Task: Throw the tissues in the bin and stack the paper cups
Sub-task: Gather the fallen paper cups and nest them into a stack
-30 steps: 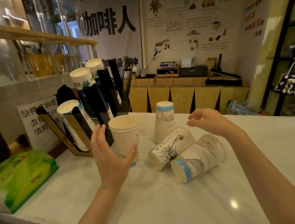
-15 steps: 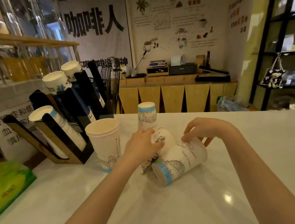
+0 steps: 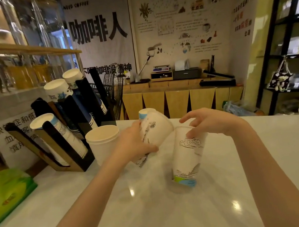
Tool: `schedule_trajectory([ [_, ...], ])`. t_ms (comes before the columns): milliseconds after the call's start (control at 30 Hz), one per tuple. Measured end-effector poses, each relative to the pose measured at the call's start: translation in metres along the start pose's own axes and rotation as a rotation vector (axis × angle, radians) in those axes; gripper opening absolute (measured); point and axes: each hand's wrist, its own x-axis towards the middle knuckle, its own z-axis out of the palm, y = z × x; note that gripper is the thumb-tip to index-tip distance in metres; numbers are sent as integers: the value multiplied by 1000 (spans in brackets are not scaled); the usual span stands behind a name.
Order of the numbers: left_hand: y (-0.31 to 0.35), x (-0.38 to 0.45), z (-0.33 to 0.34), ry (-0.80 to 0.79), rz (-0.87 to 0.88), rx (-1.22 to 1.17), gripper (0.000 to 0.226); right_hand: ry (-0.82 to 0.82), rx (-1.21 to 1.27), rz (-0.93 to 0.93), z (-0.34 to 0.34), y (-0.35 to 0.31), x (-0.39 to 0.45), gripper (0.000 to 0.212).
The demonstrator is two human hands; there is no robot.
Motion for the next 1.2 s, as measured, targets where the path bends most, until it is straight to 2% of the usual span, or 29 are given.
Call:
schedule_trajectory([
  [67,7,-5,-27,128,63,-64,81,15,14,-29,-2,-4,-2,42],
  [200,8,-13,-71,382,140,-402,77,77,95,-131,3,-16,-4,24],
  [300,-12,-12,-85,523,100,-485,81,117,141,-204,11,-24,-2,21],
  [367,-28,-10,-85,559,35,-544,84,157,164,-246,19,-29,1,20],
  [500,-52,-7,-72,551,-76,-550,87,270,203,-312,34,-38,8,22],
  [667,-70,-7,-56,476,-116,-561,93,490,299,-407,43,-46,7,26],
  [933,-84,-17,-37,391,-179,-586,82,801,861,-615,50,-67,-6,37],
  [1067,-90,-20,-34,400,-193,-560,87,780,947,-657,62,-87,-1,36],
  [1200,-93,-23,-29,385,-186,-636,89,591,789,-661,67,-111,21,34],
])
